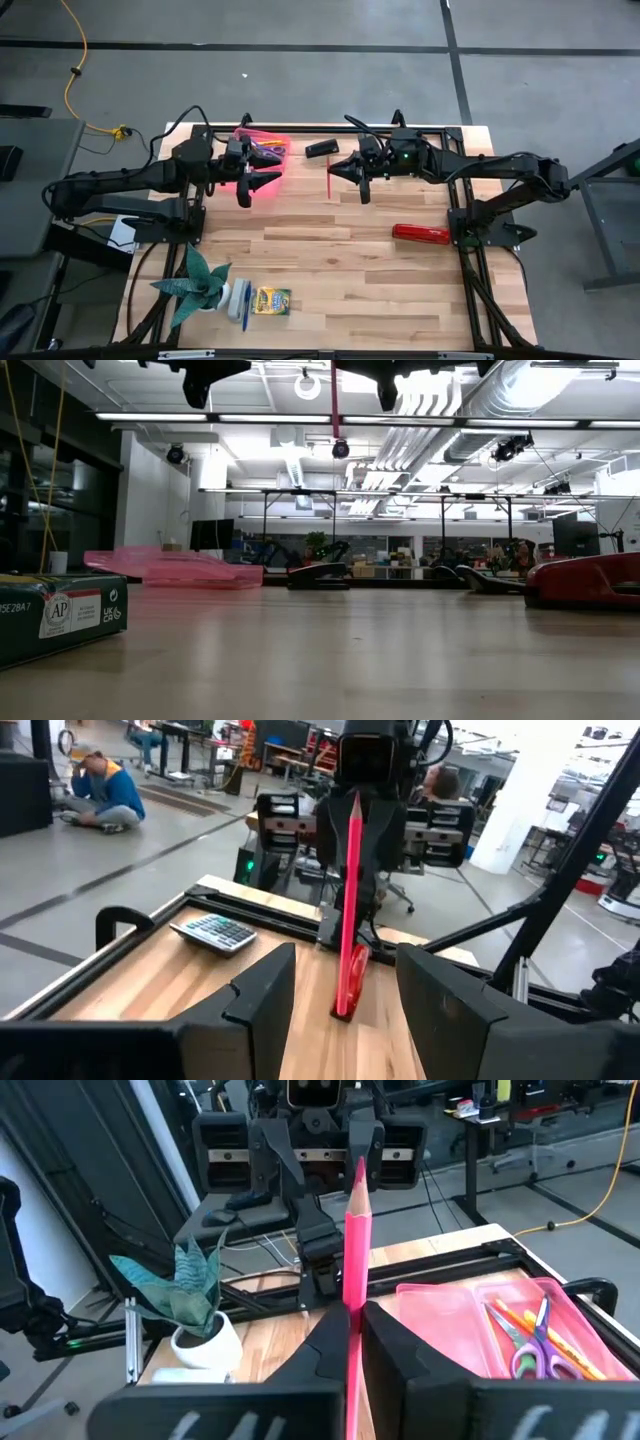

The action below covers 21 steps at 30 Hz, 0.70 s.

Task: Pack school essentials
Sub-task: Put the pink pencil into the pink supply box

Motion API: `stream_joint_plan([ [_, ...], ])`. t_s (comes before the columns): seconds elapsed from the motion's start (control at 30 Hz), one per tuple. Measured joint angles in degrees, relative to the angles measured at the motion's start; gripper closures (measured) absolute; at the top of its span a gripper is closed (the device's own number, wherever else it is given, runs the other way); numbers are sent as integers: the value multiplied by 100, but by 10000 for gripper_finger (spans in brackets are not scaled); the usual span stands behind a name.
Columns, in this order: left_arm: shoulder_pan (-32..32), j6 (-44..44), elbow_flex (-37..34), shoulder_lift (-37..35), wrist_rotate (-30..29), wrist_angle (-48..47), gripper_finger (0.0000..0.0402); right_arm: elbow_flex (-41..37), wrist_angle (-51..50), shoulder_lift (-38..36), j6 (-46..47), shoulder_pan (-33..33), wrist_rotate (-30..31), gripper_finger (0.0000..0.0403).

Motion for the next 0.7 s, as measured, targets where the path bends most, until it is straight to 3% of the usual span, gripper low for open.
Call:
stream_joint_plan([
  [0.3, 0, 13, 0, 21, -33, 35, 237, 0, 66, 0, 42, 2, 0, 403],
  [0.47, -41, 13, -7, 694, -57, 631, 237, 4, 371, 81, 177, 2, 35, 402],
  [0.7, -206, -166, 4, 1897, 20, 2168, 237, 7, 1079, 438, 397, 118, 32, 402],
])
